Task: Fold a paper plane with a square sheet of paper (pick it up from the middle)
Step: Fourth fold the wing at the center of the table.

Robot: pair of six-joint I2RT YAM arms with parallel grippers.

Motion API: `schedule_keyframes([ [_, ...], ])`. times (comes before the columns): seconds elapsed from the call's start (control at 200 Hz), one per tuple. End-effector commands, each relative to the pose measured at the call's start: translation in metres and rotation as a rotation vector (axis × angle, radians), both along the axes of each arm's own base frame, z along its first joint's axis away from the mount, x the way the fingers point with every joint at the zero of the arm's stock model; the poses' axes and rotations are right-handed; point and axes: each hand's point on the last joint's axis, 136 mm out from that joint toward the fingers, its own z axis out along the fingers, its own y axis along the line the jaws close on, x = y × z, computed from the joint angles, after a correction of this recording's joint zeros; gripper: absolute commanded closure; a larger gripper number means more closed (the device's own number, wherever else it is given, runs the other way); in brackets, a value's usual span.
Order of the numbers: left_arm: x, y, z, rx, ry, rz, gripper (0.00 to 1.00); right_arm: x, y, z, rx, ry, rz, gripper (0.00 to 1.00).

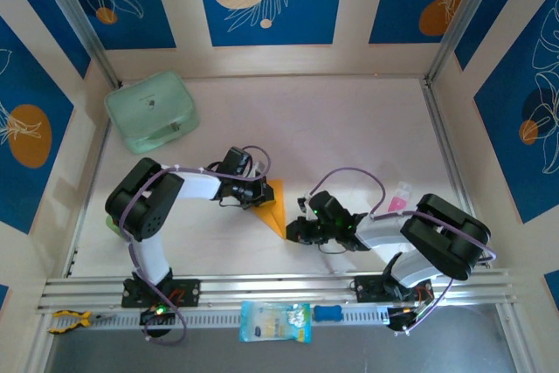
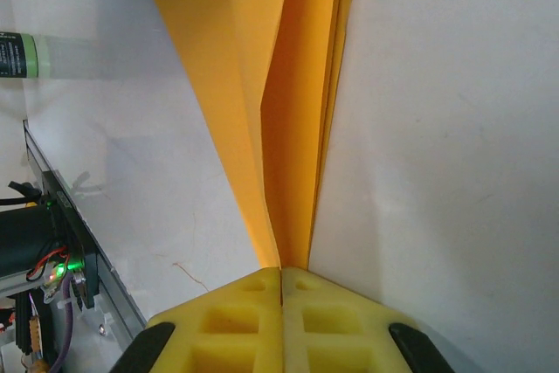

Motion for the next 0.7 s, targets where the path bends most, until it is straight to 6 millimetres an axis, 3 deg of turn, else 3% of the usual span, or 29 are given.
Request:
schedule_keyframes([
  [0.0, -0.01, 0.015, -0.028, 0.095, 0.052, 0.016, 0.98, -0.03, -0.014, -0.018, -0.057, 0.101, 0.054, 0.93],
  [0.345, -0.01, 0.015, -0.029, 0.1, 0.052, 0.016, 0.98, -0.033, -0.017, -0.017, -0.063, 0.113, 0.06, 0.91],
  [0.695, -0.01, 0.016, -0.029, 0.106, 0.046, 0.01, 0.98, -0.001, -0.011, 0.042, 0.001, -0.036, 0.021, 0.8],
])
